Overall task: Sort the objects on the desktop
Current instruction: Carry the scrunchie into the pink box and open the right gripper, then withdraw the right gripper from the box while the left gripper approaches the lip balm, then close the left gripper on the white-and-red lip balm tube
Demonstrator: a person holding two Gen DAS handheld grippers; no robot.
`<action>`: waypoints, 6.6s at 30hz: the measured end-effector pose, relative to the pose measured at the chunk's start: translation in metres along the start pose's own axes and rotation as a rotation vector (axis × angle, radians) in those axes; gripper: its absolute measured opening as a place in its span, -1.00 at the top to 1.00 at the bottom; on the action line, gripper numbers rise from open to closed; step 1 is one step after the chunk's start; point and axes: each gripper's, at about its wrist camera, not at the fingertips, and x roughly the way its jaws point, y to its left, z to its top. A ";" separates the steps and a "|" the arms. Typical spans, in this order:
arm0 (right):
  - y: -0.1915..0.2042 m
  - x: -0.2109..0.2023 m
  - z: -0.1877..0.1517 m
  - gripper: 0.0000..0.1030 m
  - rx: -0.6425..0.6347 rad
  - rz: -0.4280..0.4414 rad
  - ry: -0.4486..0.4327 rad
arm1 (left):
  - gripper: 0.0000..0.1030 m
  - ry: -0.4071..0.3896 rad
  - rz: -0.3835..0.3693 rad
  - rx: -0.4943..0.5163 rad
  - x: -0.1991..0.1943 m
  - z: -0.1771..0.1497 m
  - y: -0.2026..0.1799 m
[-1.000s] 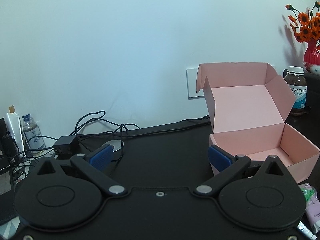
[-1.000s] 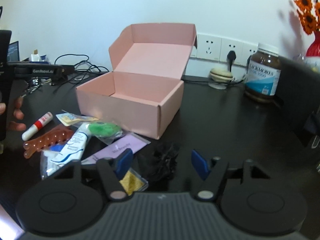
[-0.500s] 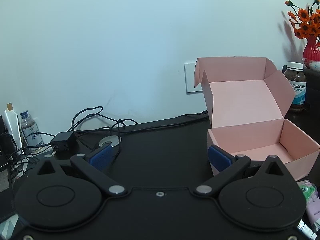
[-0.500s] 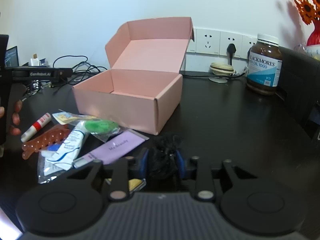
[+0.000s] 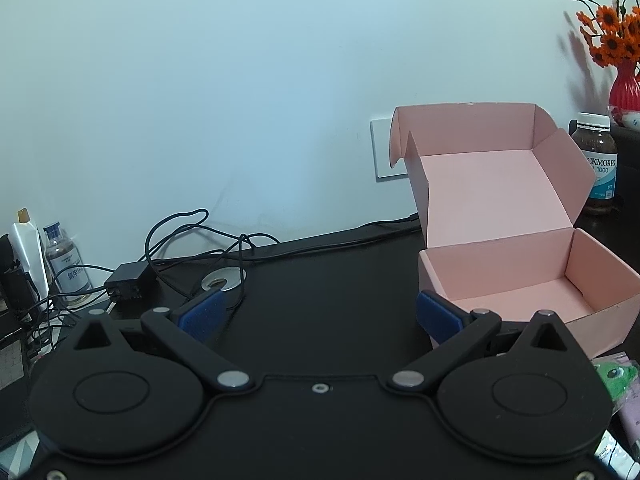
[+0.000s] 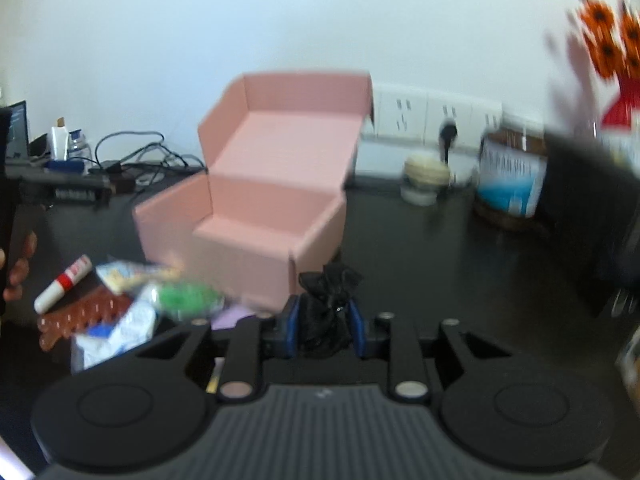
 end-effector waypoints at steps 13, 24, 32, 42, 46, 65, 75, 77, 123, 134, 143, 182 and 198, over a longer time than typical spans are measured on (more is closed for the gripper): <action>0.040 0.106 0.097 0.52 -0.128 -0.004 0.224 | -1.00 -0.009 0.025 0.005 -0.001 0.000 0.002; 0.053 0.153 0.082 0.52 -0.089 -0.039 0.381 | -1.00 -0.013 0.024 0.009 -0.003 0.001 0.001; 0.062 0.146 0.076 0.51 -0.093 -0.095 0.403 | -1.00 -0.011 0.028 0.002 -0.001 0.002 0.003; 0.062 0.145 0.080 0.49 -0.072 -0.135 0.454 | -1.00 -0.006 0.031 0.000 0.001 0.002 0.003; 0.063 0.147 0.083 0.27 -0.074 -0.168 0.469 | -1.00 -0.009 0.034 0.003 0.001 0.002 0.003; 0.067 0.125 0.098 -0.90 -0.020 -0.058 0.340 | -1.00 -0.011 0.039 -0.048 -0.001 0.004 0.010; 0.034 0.056 0.100 -0.99 0.041 -0.027 0.040 | -1.00 0.002 0.037 -0.067 0.001 0.004 0.013; 0.020 0.045 0.091 -0.99 0.072 -0.023 -0.017 | -1.00 0.000 0.032 -0.074 0.001 0.004 0.014; -0.073 0.025 -0.008 -0.99 0.319 0.021 -0.102 | -1.00 0.074 -0.055 -0.140 -0.067 -0.035 0.038; -0.073 0.020 -0.010 -0.99 0.326 0.047 -0.128 | -0.82 0.133 -0.063 -0.084 -0.080 -0.053 0.036; -0.077 0.019 -0.011 -0.99 0.352 0.062 -0.136 | -0.49 0.174 -0.128 -0.040 -0.062 -0.053 0.018; -0.082 0.019 -0.013 -0.99 0.382 0.091 -0.144 | 0.64 0.292 -0.202 -0.037 -0.046 -0.053 0.001; -0.079 0.017 -0.014 -0.99 0.392 0.082 -0.150 | 0.66 0.211 -0.180 -0.028 -0.055 -0.037 0.005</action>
